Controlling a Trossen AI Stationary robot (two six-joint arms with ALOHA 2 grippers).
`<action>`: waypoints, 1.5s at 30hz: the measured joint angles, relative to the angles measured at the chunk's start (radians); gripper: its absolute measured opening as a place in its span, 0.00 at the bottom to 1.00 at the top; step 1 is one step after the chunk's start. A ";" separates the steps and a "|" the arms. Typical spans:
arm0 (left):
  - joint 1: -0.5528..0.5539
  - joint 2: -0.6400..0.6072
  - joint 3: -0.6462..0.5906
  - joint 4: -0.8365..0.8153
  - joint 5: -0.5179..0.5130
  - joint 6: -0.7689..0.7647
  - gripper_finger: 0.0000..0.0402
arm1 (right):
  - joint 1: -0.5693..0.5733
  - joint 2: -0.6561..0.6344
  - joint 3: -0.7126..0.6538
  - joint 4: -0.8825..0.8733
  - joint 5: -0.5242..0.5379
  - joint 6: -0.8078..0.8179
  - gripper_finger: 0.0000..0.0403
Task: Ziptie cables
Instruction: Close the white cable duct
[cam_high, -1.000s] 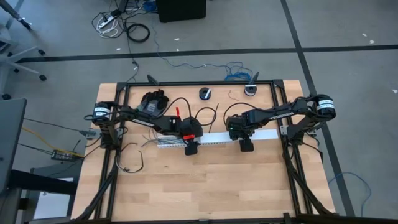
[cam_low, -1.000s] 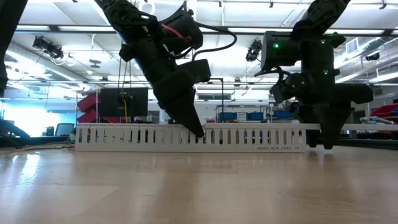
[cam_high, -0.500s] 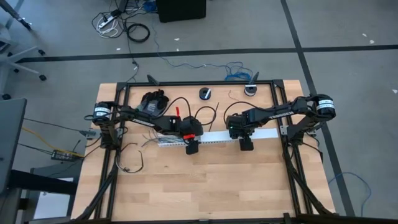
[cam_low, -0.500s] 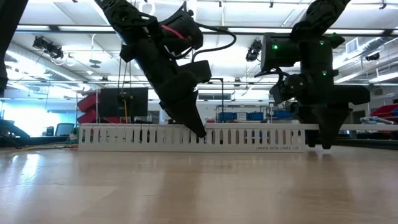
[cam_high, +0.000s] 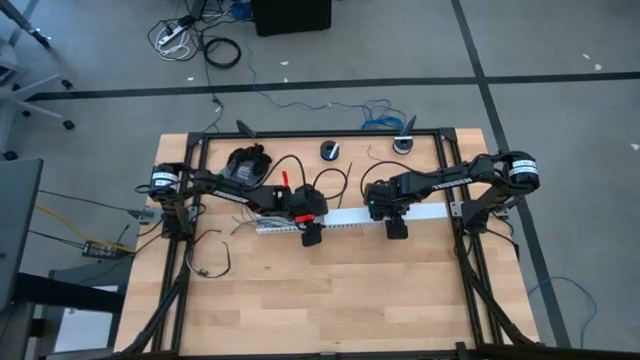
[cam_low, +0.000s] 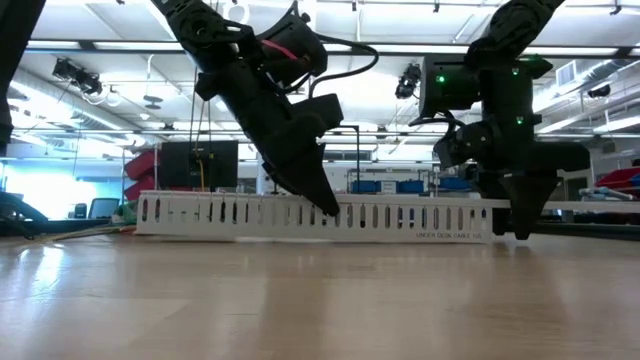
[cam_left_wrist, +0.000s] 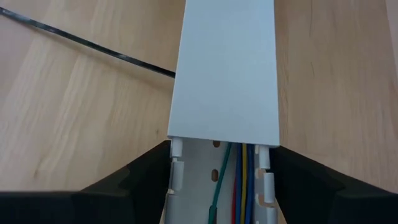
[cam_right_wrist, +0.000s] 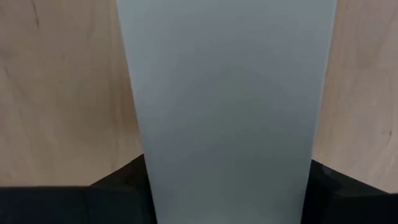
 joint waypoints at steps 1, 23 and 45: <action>0.001 0.000 0.000 0.000 0.000 -0.004 0.60 | 0.000 0.000 0.000 0.000 0.000 0.000 0.57; 0.006 0.000 0.004 -0.015 0.052 0.118 0.73 | 0.000 0.000 0.000 -0.009 -0.005 0.011 0.57; 0.007 0.000 0.003 -0.110 0.033 0.108 0.73 | 0.000 0.000 0.000 -0.028 -0.003 0.017 0.57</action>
